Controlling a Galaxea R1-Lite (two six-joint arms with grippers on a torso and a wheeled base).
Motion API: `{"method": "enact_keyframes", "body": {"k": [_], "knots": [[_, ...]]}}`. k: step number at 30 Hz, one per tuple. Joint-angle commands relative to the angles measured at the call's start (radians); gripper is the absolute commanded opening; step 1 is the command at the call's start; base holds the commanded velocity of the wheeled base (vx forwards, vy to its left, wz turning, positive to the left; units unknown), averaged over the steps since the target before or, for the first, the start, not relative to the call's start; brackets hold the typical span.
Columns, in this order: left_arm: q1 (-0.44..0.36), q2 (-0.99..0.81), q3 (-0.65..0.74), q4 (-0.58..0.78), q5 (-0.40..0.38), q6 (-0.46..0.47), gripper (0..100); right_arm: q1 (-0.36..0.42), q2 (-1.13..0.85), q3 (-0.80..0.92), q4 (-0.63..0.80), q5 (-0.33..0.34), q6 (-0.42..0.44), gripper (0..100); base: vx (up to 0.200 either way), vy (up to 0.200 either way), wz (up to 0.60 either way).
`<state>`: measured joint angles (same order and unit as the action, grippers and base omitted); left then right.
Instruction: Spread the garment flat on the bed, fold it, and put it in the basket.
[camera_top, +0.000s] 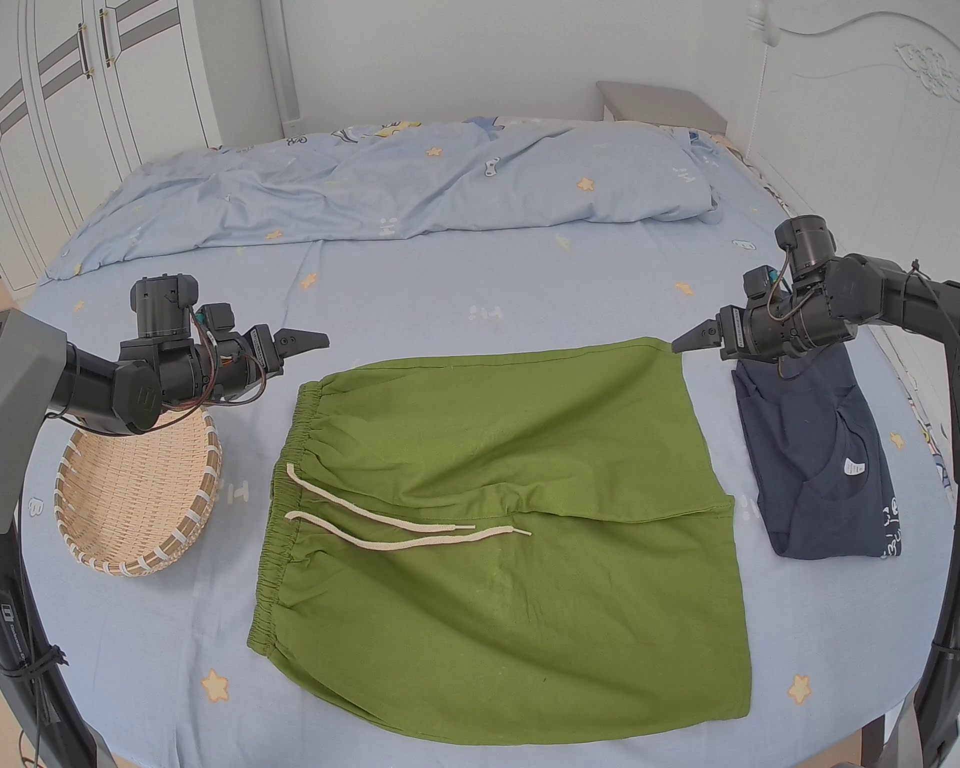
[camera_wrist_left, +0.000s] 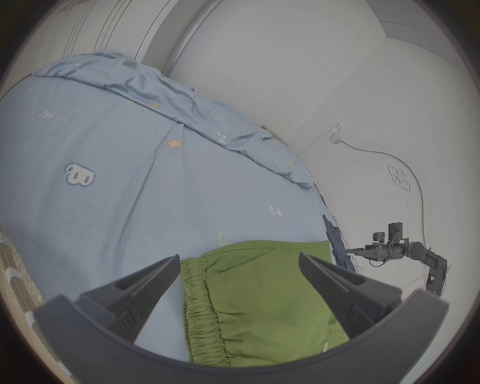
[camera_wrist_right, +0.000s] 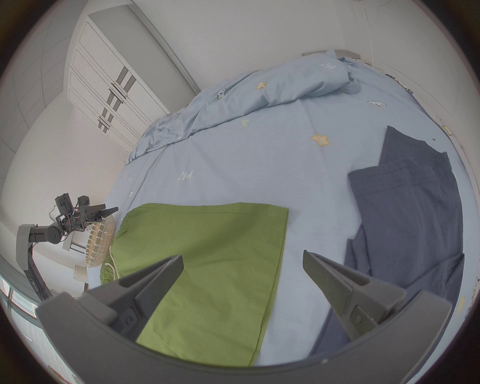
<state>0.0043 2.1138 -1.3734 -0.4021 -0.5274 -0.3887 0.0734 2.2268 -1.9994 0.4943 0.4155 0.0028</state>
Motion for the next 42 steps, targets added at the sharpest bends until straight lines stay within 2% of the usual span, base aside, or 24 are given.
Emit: {"method": "enact_keyframes", "body": {"k": [1, 3, 5, 6, 8, 10, 12, 13, 16, 18, 19, 20, 21, 26, 32, 37, 39, 41, 42], "knots": [[-0.001, -0.118, 0.068, 0.0, -0.005, -0.061, 100, -0.038, -0.164, -0.001, 0.073, 0.019, 0.0, 100, 0.0, 0.0, 0.0], [-0.007, -0.169, 0.108, 0.005, -0.009, -0.09, 100, -0.05, -0.256, -0.001, 0.06, 0.039, 0.005, 100, 0.0, 0.0, 0.0], [-0.013, -0.204, 0.148, 0.006, -0.009, -0.102, 100, -0.055, -0.326, 0.1, 0.024, 0.048, 0.008, 100, 0.0, 0.0, 0.0], [-0.024, -0.256, 0.232, 0.005, -0.011, -0.107, 100, -0.057, -0.432, 0.315, -0.082, 0.06, 0.006, 100, 0.0, 0.0, 0.0], [-0.033, -0.299, 0.323, -0.003, -0.013, -0.105, 100, -0.063, -0.519, 0.524, -0.207, 0.071, 0.006, 100, 0.0, 0.0, 0.0], [-0.038, -0.33, 0.386, -0.001, -0.017, -0.107, 100, -0.069, -0.581, 0.671, -0.292, 0.085, 0.011, 100, 0.0, 0.0, 0.0], [-0.041, -0.39, 0.527, -0.001, -0.04, -0.107, 100, -0.067, -0.676, 0.906, -0.396, 0.108, 0.042, 100, 0.0, 0.0, 0.0], [-0.041, -0.393, 0.536, -0.001, -0.042, -0.107, 100, -0.066, -0.682, 0.918, -0.401, 0.109, 0.045, 100, 0.0, 0.0, 0.0], [-0.035, -0.483, 0.743, -0.003, -0.086, -0.104, 100, -0.055, -0.771, 1.156, -0.461, 0.12, 0.137, 100, 0.0, 0.0, 0.0], [-0.035, -0.483, 0.743, -0.003, -0.086, -0.104, 100, -0.055, -0.771, 1.156, -0.461, 0.12, 0.137, 100, 0.0, 0.0, 0.0], [-0.03, -0.538, 0.855, -0.003, -0.103, -0.101, 100, -0.043, -0.808, 1.254, -0.476, 0.144, 0.217, 100, 0.0, 0.0, 0.0], [-0.03, -0.538, 0.855, -0.003, -0.103, -0.101, 100, -0.043, -0.808, 1.254, -0.476, 0.144, 0.217, 100, 0.0, 0.0, 0.0], [-0.029, -0.607, 0.984, -0.003, -0.126, -0.101, 100, 0.0, -0.851, 1.352, -0.49, 0.18, 0.296, 100, 0.0, 0.0, 0.0], [-0.024, -0.689, 1.16, -0.004, -0.181, -0.094, 100, 0.065, -0.921, 1.472, -0.516, 0.183, 0.384, 100, 0.0, 0.0, 0.0], [0.003, -0.729, 1.266, -0.003, -0.275, -0.065, 100, 0.101, -1.024, 1.515, -0.52, 0.184, 0.39, 100, 0.0, 0.0, 0.0], [0.023, -0.658, 1.311, -0.003, -0.298, 0.039, 100, 0.135, -1.05, 1.535, -0.522, 0.184, 0.39, 100, 0.0, 0.0, 0.0], [0.065, -0.589, 1.314, -0.001, -0.292, 0.128, 100, 0.141, -1.053, 1.541, -0.522, 0.184, 0.388, 100, 0.0, 0.0, 0.0], [0.065, -0.589, 1.314, -0.001, -0.292, 0.128, 100, 0.141, -1.053, 1.541, -0.522, 0.184, 0.388, 100, 0.0, 0.0, 0.0], [0.123, -0.554, 1.312, -0.003, -0.302, 0.174, 100, 0.14, -1.053, 1.545, -0.523, 0.184, 0.388, 100, 0.0, 0.0, 0.0]]}}
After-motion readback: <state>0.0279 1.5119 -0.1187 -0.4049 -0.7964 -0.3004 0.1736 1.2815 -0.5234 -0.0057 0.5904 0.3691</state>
